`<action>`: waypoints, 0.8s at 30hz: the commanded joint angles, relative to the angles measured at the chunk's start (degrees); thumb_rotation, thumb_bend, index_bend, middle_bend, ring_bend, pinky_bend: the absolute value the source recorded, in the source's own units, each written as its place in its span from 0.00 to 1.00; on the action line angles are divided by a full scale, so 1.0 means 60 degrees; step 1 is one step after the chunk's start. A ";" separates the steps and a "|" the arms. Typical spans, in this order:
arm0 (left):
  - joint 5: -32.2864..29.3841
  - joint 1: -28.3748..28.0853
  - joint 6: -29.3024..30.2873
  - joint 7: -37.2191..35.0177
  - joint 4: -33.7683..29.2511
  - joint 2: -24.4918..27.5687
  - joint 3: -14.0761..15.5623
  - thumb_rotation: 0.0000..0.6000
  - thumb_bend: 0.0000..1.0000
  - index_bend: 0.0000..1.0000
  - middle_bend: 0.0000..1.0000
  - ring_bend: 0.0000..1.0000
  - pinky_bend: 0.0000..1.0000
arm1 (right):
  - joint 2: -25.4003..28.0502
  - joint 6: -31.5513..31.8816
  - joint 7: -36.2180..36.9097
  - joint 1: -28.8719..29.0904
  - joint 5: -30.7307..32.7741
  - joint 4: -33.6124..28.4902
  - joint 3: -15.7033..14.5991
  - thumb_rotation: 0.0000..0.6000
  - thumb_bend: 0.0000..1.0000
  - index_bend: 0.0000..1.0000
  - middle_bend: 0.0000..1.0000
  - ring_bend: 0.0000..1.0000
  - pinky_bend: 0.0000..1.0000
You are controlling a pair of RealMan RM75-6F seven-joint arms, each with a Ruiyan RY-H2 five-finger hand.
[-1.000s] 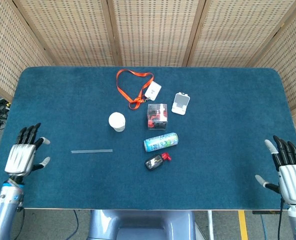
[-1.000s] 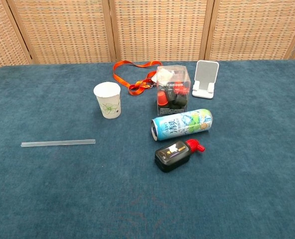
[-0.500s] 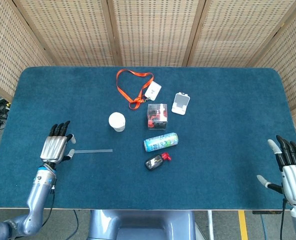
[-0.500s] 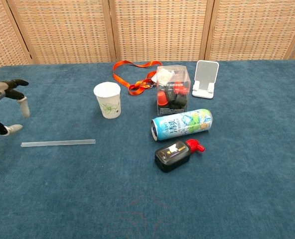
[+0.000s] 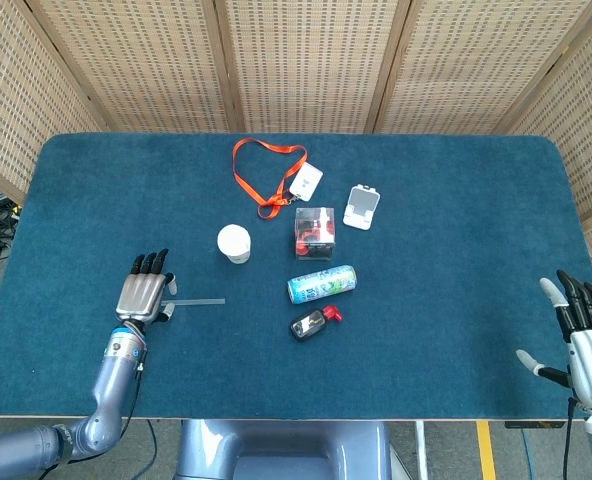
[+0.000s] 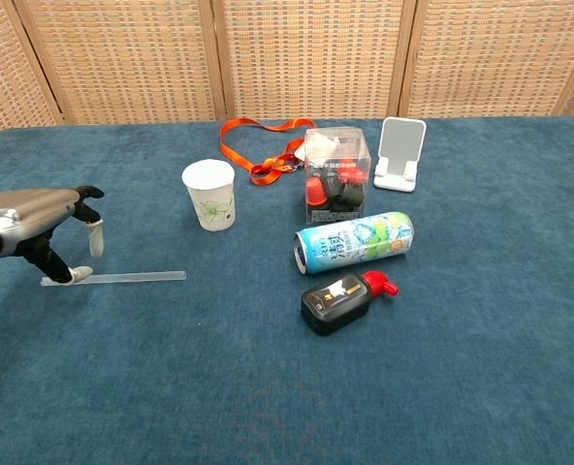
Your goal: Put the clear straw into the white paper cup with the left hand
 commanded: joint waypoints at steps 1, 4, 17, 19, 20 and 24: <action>-0.0170 -0.0150 0.0023 0.0120 0.0130 -0.0162 0.0034 1.00 0.36 0.51 0.00 0.00 0.04 | 0.0006 -0.0005 0.0050 0.0000 0.0021 0.0012 0.0012 1.00 0.08 0.10 0.00 0.00 0.00; -0.0537 -0.0295 -0.0022 0.0220 0.0233 -0.0295 -0.0004 1.00 0.36 0.51 0.00 0.00 0.04 | 0.0014 -0.0020 0.0082 0.0004 0.0016 0.0018 0.0007 1.00 0.08 0.10 0.00 0.00 0.00; -0.1017 -0.0704 0.0112 0.0485 0.0633 -0.0656 0.0140 1.00 0.36 0.53 0.00 0.00 0.04 | 0.0021 -0.0001 0.0172 0.0001 -0.0015 0.0020 0.0003 1.00 0.08 0.10 0.00 0.00 0.00; -0.1023 -0.0740 0.0117 0.0486 0.0628 -0.0688 0.0195 1.00 0.36 0.53 0.00 0.00 0.04 | 0.0026 -0.0006 0.0196 -0.0002 0.0008 0.0019 0.0010 1.00 0.08 0.10 0.00 0.00 0.00; -0.1027 -0.0753 0.0119 0.0479 0.0620 -0.0694 0.0211 1.00 0.36 0.53 0.00 0.00 0.04 | 0.0028 -0.0010 0.0204 -0.0002 0.0017 0.0020 0.0013 1.00 0.08 0.10 0.00 0.00 0.00; -0.1055 -0.0821 0.0184 0.0508 0.0652 -0.0757 0.0264 1.00 0.36 0.55 0.00 0.00 0.04 | 0.0044 -0.0027 0.0242 0.0000 0.0018 0.0007 0.0008 1.00 0.08 0.10 0.00 0.00 0.00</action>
